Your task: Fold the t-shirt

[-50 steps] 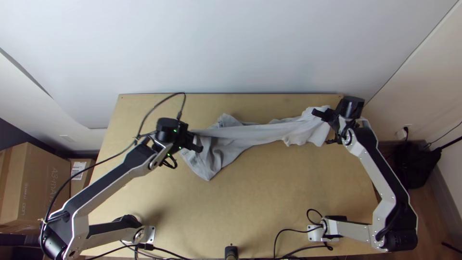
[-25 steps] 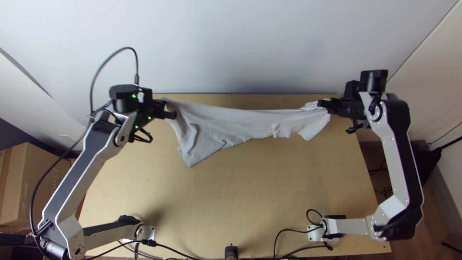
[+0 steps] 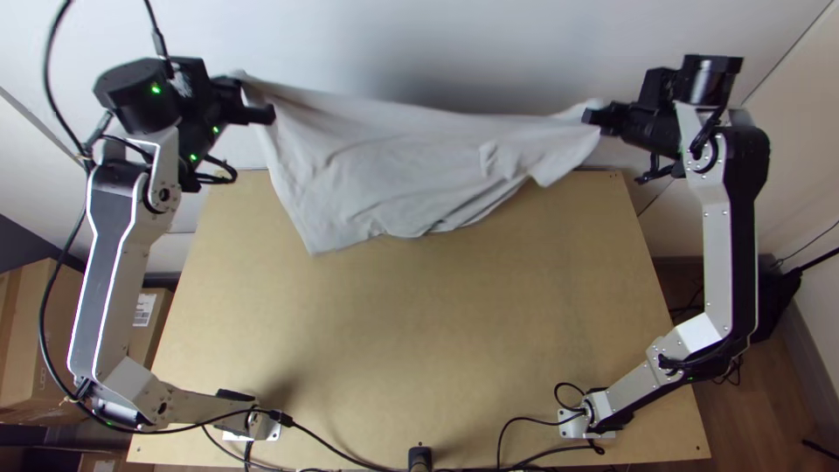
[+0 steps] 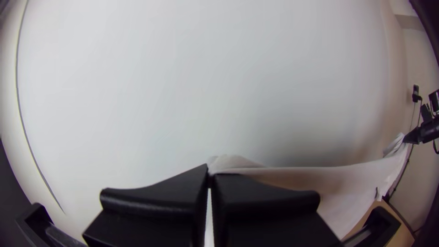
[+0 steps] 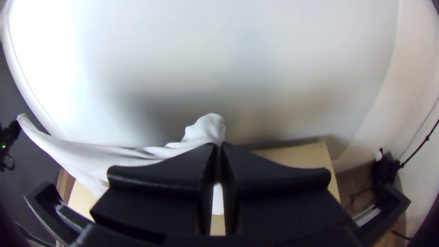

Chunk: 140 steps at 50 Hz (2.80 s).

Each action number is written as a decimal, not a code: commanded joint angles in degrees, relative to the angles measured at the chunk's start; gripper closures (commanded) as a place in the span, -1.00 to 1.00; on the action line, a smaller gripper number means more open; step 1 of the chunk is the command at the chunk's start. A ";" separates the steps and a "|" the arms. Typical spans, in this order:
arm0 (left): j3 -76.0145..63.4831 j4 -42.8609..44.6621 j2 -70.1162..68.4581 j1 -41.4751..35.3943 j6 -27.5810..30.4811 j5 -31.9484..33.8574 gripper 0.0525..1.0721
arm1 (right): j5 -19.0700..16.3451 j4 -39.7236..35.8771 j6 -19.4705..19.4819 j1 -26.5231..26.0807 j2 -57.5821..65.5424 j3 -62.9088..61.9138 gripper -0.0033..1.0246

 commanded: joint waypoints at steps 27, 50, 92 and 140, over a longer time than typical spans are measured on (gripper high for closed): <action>-5.78 17.34 -21.33 -1.84 4.71 -6.90 0.95 | 0.09 24.76 2.33 4.28 -32.74 -12.42 0.95; -28.81 18.39 -52.27 -0.88 2.08 -6.90 0.95 | -0.53 22.73 1.71 9.55 -54.80 -30.70 0.95; -90.77 46.08 -39.08 0.71 -8.47 2.51 0.95 | -0.53 53.50 10.06 8.76 -32.74 -82.03 0.95; -44.72 55.39 25.52 11.25 -11.46 10.06 0.24 | 2.02 52.70 8.04 7.09 28.43 -28.59 -0.37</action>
